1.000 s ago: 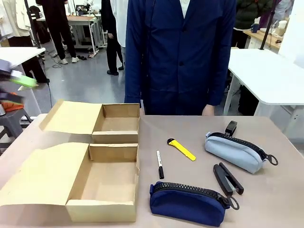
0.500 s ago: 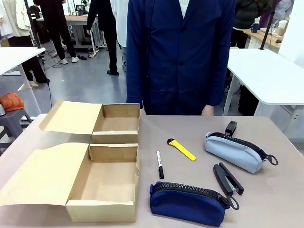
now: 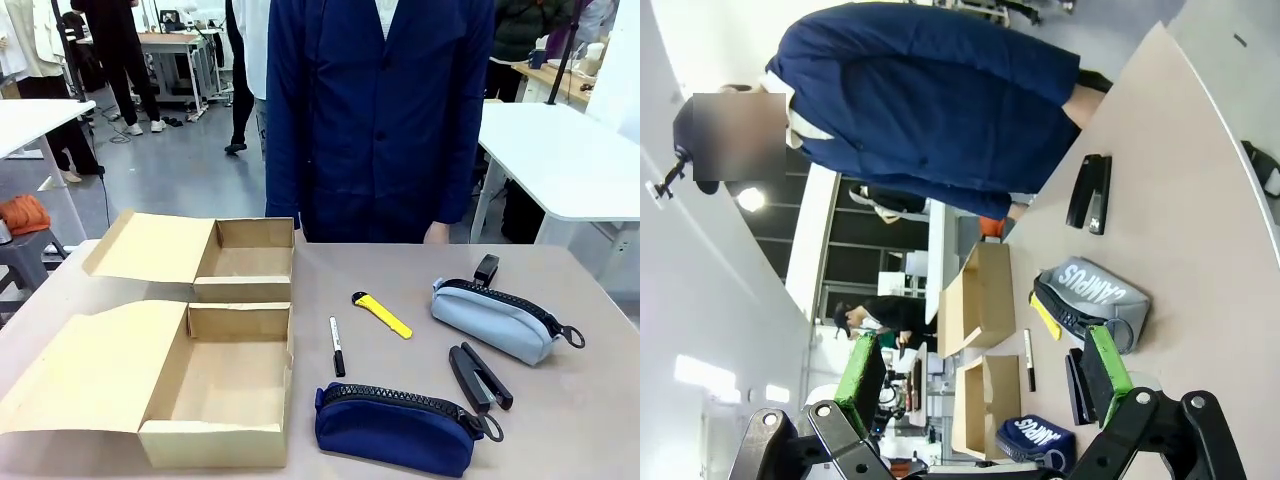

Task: Place items inside the box.
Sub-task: Pick up a Pencil pouch or Stapler and place it inside the Mailer Box closest to the robot.

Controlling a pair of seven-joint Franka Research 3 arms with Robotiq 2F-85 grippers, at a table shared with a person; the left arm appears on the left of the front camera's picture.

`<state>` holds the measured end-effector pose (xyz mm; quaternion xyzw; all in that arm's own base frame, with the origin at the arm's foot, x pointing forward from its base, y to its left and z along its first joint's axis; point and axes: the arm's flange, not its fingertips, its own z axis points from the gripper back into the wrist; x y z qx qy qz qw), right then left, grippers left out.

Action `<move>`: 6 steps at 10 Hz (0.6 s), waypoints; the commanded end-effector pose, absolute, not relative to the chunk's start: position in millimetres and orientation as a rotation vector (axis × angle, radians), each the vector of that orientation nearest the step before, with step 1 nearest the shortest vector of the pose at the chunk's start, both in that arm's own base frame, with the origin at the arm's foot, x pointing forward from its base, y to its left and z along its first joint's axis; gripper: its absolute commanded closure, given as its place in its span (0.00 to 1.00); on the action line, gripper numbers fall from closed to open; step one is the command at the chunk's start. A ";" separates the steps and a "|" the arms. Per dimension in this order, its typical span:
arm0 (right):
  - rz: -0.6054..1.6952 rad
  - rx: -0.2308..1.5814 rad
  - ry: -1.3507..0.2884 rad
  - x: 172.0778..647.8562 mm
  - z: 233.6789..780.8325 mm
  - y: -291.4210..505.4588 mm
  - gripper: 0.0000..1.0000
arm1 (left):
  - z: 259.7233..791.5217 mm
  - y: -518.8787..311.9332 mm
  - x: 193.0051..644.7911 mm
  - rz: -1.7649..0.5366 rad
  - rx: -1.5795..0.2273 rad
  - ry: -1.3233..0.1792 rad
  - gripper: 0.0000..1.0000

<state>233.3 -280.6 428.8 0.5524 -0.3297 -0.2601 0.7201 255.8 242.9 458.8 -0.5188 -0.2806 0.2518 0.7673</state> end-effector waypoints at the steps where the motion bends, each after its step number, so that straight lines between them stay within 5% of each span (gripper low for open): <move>1: -0.559 1.213 -0.771 232.4 430.5 -281.9 0.00 | 458.0 246.0 254.9 0.527 -1.132 -0.637 0.00; 4: -0.579 1.214 -0.730 230.4 431.0 -281.2 0.00 | 458.0 246.0 254.9 0.527 -1.132 -0.637 0.00; 6: -0.236 1.049 -0.655 247.7 446.9 -213.1 0.00 | 458.0 246.0 254.9 0.527 -1.132 -0.637 0.00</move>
